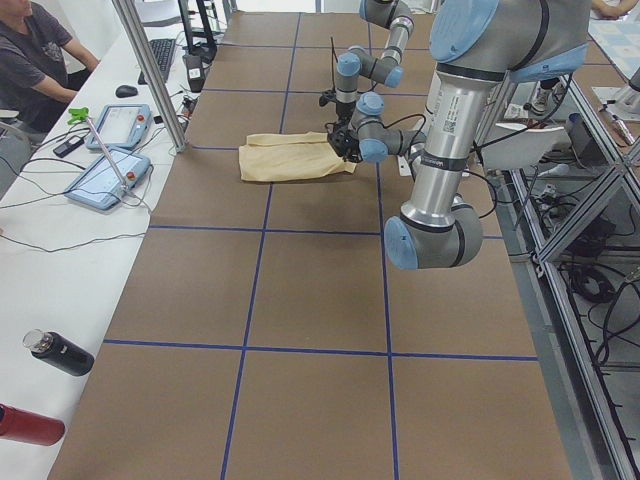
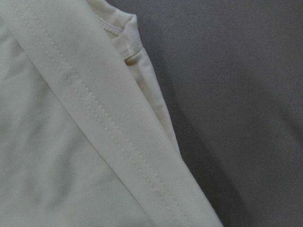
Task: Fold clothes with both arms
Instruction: 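Grasp the strip's near end with both grippers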
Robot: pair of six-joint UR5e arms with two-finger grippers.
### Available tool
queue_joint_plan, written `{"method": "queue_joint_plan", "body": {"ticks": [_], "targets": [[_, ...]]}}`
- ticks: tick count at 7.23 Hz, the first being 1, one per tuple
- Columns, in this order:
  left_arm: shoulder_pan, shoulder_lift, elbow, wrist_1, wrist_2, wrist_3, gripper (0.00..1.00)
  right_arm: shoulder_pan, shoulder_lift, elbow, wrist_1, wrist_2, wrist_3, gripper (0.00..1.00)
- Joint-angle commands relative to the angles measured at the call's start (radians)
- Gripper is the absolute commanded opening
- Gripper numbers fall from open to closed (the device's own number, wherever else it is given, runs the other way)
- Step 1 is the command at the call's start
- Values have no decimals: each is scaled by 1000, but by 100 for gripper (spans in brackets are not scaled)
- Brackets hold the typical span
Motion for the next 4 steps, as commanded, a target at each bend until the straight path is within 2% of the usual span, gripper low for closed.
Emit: {"method": "queue_joint_plan", "body": {"ticks": [1, 3, 4], "targets": [[0, 0, 0, 0, 0, 0, 0, 0, 1, -10, -1, 0, -2, 100], [0, 0, 0, 0, 0, 2, 0, 0, 7, -10, 1, 0, 5, 97], [-2, 0, 0, 0, 0, 2, 0, 0, 7, -10, -1, 0, 8, 78]]}}
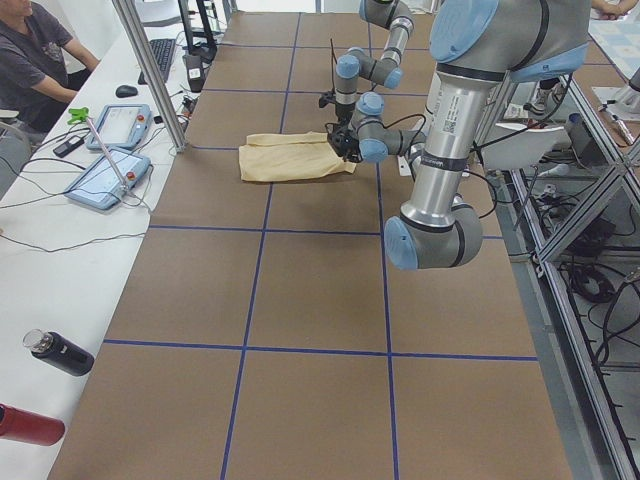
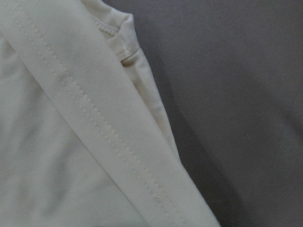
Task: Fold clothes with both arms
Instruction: 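Grasp the strip's near end with both grippers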
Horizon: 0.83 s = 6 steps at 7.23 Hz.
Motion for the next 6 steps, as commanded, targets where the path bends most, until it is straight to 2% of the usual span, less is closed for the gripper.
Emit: {"method": "queue_joint_plan", "body": {"ticks": [1, 3, 4, 6], "targets": [[-3, 2, -2, 0, 2, 1, 0, 0, 3, -1, -1, 0, 4, 67], [-1, 0, -2, 0, 2, 1, 0, 0, 5, -2, -1, 0, 6, 59], [-1, 0, -2, 0, 2, 1, 0, 0, 5, -2, -1, 0, 7, 37], [-1, 0, -2, 0, 2, 1, 0, 0, 6, -2, 0, 0, 27, 3]]}}
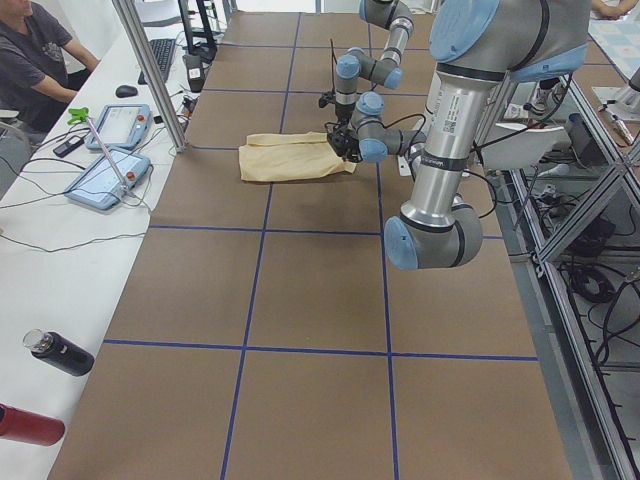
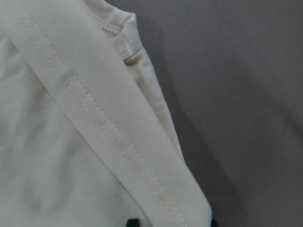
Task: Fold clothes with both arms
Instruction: 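Grasp the strip's near end with both grippers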
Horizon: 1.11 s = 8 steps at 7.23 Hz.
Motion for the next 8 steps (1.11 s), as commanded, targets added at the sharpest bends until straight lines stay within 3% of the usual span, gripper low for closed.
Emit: {"method": "queue_joint_plan", "body": {"ticks": [1, 5, 8], "targets": [[0, 0, 0, 0, 0, 0, 0, 0, 1, 0, 1, 0, 54, 0], [3, -5, 0, 0, -2, 1, 0, 0, 6, 21, -3, 1, 57, 0], [15, -6, -15, 2, 0, 9, 0, -20, -71, 142, -9, 14, 54, 0]]}}
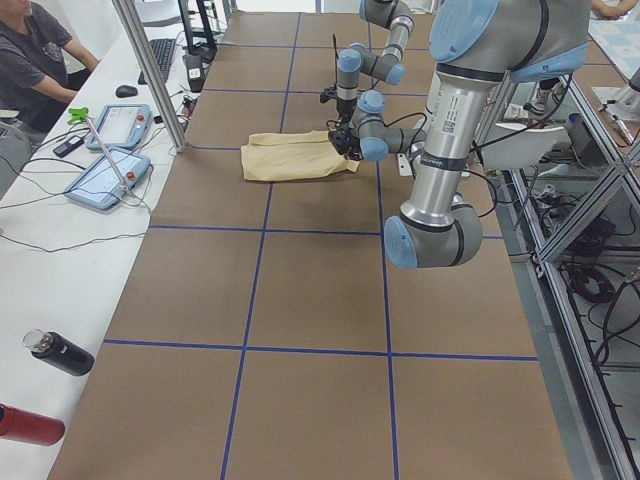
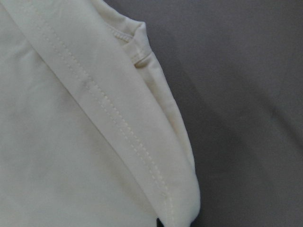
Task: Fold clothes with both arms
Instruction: 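Grasp the strip's near end with both grippers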
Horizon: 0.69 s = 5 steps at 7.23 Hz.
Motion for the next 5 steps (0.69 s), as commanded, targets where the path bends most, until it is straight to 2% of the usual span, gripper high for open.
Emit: {"method": "queue_joint_plan", "body": {"ticks": [1, 3, 5], "targets": [[20, 7, -30, 2, 1, 3, 0, -52, -63, 88, -1, 3, -1, 0], [92, 5, -51, 30, 1, 4, 0, -95, -73, 101, -1, 5, -3, 0], [124, 3, -62, 30, 1, 4, 0, -101, -111, 167, 2, 18, -6, 0]]}}
